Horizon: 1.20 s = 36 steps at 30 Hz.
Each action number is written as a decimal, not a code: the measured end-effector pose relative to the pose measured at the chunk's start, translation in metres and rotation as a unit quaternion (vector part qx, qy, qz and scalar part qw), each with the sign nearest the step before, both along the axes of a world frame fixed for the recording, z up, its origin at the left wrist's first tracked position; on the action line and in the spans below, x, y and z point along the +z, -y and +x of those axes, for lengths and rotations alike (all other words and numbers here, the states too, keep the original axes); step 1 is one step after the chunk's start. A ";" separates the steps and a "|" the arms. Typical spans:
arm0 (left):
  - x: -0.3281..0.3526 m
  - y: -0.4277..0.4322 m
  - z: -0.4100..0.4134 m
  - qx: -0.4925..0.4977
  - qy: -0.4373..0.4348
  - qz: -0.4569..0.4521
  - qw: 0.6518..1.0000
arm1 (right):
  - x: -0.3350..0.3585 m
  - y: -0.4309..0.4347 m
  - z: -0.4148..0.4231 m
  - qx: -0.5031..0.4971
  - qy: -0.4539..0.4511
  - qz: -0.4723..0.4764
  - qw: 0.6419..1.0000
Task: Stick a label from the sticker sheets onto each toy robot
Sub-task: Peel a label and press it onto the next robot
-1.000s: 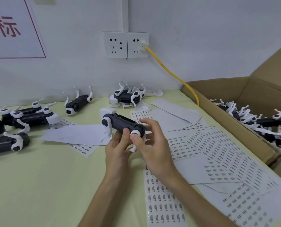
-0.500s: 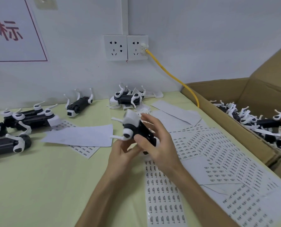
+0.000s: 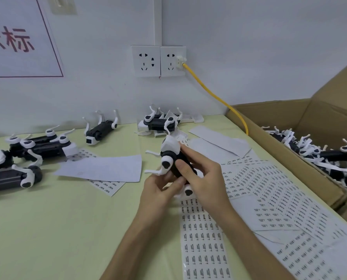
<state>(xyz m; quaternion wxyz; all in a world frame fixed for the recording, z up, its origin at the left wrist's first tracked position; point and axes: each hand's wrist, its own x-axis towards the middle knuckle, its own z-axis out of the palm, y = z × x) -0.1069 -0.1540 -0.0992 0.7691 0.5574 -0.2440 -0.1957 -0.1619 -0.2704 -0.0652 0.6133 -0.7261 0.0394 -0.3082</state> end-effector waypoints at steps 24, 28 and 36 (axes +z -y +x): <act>-0.001 -0.011 0.020 0.178 -0.065 0.014 0.982 | 0.007 0.024 0.007 -0.055 -0.143 0.358 0.921; -0.001 -0.011 0.019 0.177 -0.055 0.034 0.982 | 0.020 0.064 -0.001 -0.035 -0.070 0.647 0.758; -0.001 -0.009 0.017 0.166 -0.037 0.048 0.984 | 0.056 0.188 -0.036 -0.159 0.066 0.581 0.795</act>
